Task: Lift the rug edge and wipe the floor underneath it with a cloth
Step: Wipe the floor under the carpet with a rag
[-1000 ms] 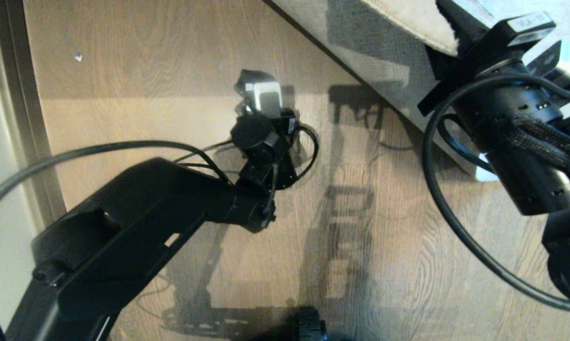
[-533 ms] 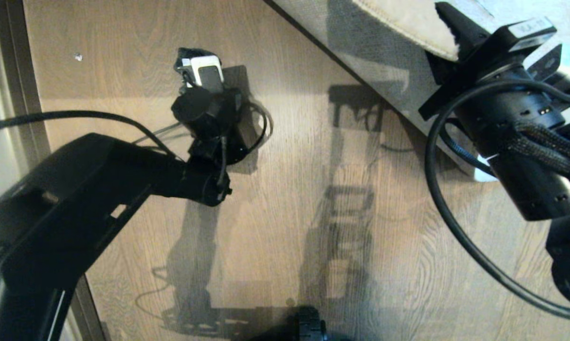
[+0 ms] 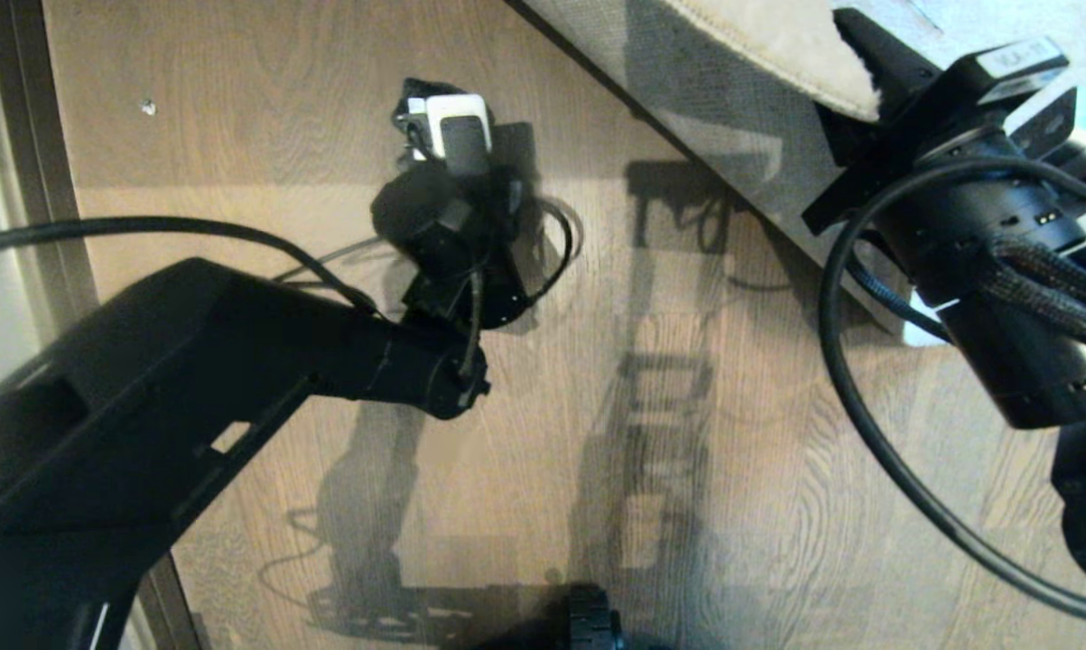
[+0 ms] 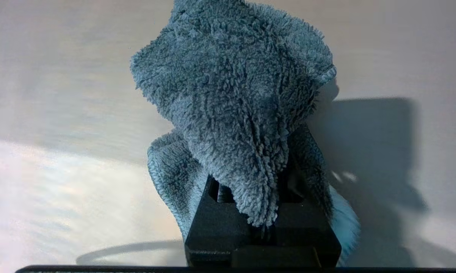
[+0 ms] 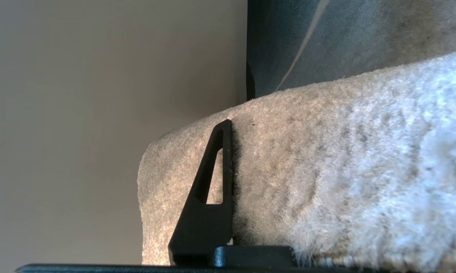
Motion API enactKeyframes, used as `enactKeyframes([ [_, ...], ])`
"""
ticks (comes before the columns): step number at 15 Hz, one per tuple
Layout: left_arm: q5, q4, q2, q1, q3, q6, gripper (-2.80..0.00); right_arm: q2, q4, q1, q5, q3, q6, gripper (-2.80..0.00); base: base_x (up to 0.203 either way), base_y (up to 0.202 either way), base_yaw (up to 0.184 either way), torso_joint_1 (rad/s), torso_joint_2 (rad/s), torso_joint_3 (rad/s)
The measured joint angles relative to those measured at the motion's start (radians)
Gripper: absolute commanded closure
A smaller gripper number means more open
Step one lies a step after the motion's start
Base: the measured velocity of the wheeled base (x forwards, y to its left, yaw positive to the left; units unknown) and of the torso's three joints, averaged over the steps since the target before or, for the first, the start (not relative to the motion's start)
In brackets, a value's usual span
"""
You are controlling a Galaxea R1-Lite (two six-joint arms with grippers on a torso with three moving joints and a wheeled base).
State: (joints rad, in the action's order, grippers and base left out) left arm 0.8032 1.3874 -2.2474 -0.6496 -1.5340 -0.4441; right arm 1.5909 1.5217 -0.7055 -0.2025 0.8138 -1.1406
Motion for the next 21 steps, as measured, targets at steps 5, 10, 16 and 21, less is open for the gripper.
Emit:
enactKeyframes([
  [5,0.004,0.006,-0.035,-0.225,0.000,-0.026,0.00,0.001,0.000,0.000,0.000,0.003,-0.009,0.00,0.000,0.000,0.000,0.000,0.00,0.000],
  [10,0.004,0.012,-0.077,-0.286,-0.003,-0.026,0.00,0.002,-0.001,0.001,-0.001,0.016,-0.007,0.00,0.000,0.000,0.000,0.000,0.00,0.000],
  [16,0.001,0.035,-0.117,-0.202,-0.010,-0.025,0.00,0.004,0.000,0.000,-0.002,0.019,0.001,0.00,0.000,0.000,0.000,0.000,0.00,0.000],
  [21,0.002,0.041,-0.162,-0.175,-0.046,-0.025,0.00,0.004,0.000,0.000,-0.002,0.019,0.005,0.00,0.000,0.000,0.000,0.000,0.00,0.000],
])
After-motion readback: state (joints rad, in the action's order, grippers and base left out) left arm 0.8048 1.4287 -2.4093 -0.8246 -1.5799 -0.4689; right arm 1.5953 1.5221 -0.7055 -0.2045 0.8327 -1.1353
